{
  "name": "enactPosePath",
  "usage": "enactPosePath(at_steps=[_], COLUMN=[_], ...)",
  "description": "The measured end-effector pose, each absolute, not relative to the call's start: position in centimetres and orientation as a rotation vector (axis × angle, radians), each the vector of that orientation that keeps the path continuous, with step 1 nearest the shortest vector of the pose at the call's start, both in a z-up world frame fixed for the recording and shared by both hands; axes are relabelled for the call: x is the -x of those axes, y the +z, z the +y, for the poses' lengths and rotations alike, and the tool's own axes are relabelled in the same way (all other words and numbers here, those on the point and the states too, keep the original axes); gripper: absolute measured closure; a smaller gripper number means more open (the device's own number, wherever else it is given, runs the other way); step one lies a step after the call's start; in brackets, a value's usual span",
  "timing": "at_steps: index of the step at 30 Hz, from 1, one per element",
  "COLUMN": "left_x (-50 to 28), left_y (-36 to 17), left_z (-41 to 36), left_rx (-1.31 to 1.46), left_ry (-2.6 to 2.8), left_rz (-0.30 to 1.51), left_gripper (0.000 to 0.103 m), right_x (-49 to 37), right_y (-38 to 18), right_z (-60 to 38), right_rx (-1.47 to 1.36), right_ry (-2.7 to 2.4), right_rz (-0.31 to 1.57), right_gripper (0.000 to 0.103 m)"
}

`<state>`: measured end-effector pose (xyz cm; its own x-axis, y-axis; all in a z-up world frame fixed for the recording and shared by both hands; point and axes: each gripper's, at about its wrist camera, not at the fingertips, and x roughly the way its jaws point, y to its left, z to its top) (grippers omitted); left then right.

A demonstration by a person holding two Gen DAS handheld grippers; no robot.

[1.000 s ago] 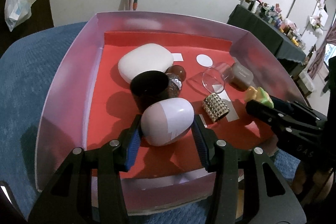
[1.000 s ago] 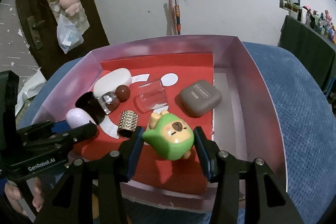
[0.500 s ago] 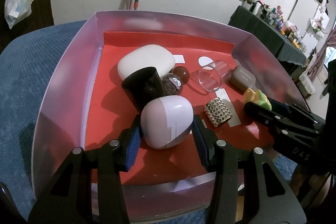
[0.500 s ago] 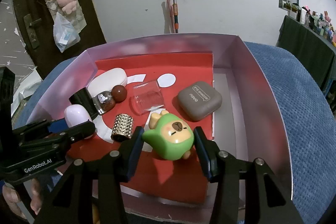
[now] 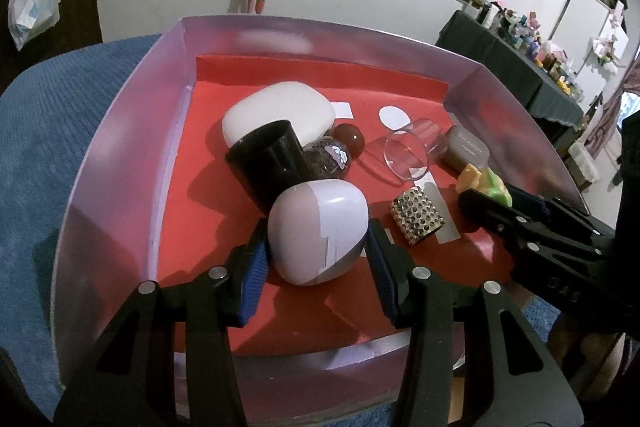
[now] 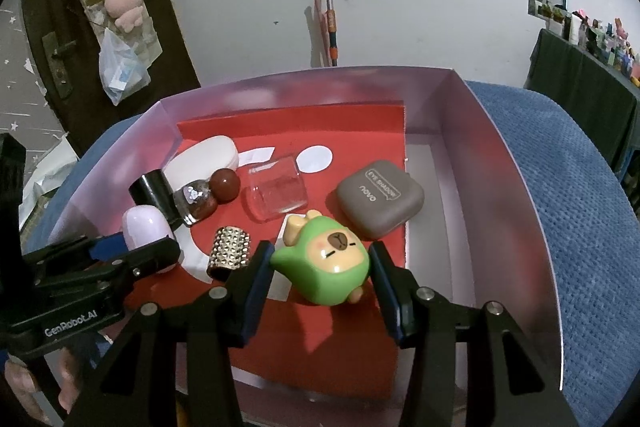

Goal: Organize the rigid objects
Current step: 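Carry the frog toy in the right tool while the left tool carries the egg over the tray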

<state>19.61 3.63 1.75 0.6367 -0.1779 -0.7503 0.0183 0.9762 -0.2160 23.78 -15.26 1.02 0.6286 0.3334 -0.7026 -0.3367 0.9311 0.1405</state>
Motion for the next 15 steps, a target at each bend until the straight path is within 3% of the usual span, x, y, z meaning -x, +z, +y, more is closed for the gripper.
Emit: enactPosePath(at_steps=[15], left_x=[-19.70], left_y=[1.59], left_z=[3.31], left_rx=[0.180], left_ry=[-0.104], left_rz=[0.881], left_gripper=[0.059], right_x=[-24.19], right_y=[0.70], right_z=[-14.82], right_rx=[0.026], right_ry=[0.363], right_rz=[0.812], right_gripper=[0.052])
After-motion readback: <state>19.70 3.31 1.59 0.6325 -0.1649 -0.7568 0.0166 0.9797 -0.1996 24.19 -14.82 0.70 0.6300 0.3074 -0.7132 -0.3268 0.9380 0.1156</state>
